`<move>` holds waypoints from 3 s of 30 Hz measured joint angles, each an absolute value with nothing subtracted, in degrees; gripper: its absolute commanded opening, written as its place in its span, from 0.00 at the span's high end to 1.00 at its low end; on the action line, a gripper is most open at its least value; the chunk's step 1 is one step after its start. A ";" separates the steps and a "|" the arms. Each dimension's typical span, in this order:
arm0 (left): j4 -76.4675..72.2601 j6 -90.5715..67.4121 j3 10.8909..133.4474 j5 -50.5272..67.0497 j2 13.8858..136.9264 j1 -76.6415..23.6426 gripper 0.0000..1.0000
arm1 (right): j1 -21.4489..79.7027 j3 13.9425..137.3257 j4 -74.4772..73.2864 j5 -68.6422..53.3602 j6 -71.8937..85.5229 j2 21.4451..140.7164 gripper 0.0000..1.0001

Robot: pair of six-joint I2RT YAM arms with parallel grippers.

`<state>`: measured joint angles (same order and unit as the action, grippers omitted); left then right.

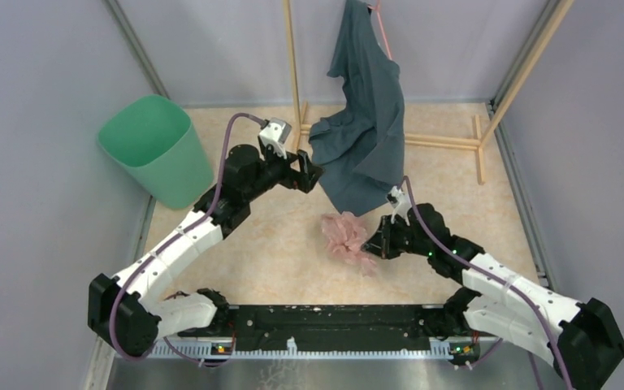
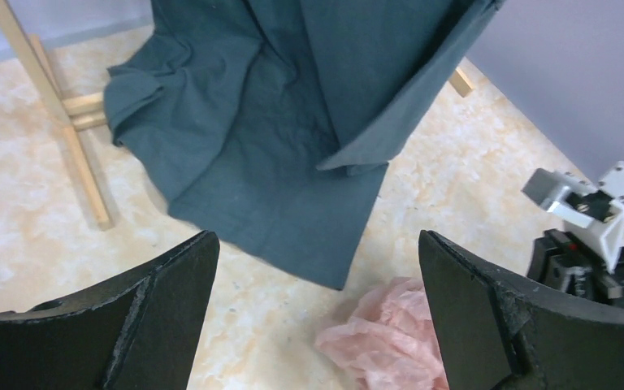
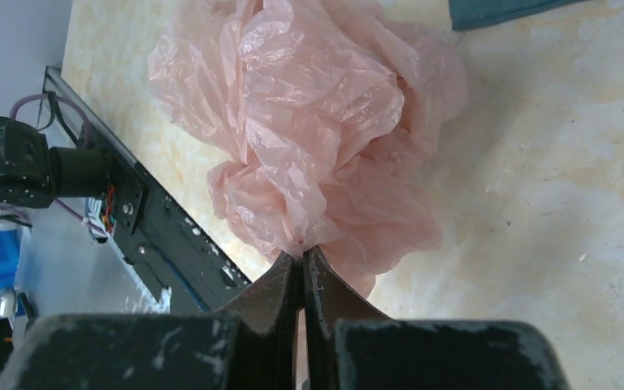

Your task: Put the trash bags into the trash bin

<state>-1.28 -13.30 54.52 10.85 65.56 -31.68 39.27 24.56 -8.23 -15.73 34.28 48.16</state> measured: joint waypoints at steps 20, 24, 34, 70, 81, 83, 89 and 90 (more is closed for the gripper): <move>1.41 -47.35 30.46 17.30 63.00 -42.39 0.18 | 42.02 22.22 -1.26 -19.44 31.22 51.92 1.00; -0.78 -50.19 32.80 16.58 69.89 -45.30 0.29 | 42.02 21.06 -0.80 -19.94 30.50 50.94 1.00; -0.91 -53.12 34.85 9.32 71.42 -47.09 0.90 | 42.02 20.16 -0.82 -21.10 30.30 47.79 1.00; 16.47 -48.49 44.14 8.51 50.30 -47.11 1.00 | 42.02 21.45 -9.96 -19.11 37.52 43.16 0.14; 15.44 -52.62 44.14 7.66 50.30 -47.11 1.00 | 49.15 12.36 -0.12 -15.59 47.83 39.35 0.14; 15.40 -53.49 44.14 7.42 50.30 -47.11 1.00 | 53.36 12.45 2.61 -13.32 48.82 41.60 0.18; 15.31 -55.13 44.14 6.42 50.04 -47.11 1.00 | 56.51 13.74 3.29 -6.33 49.80 48.47 0.96; 15.42 -55.22 44.14 5.98 49.74 -47.11 1.00 | 56.51 14.04 2.61 -5.89 49.78 48.56 1.00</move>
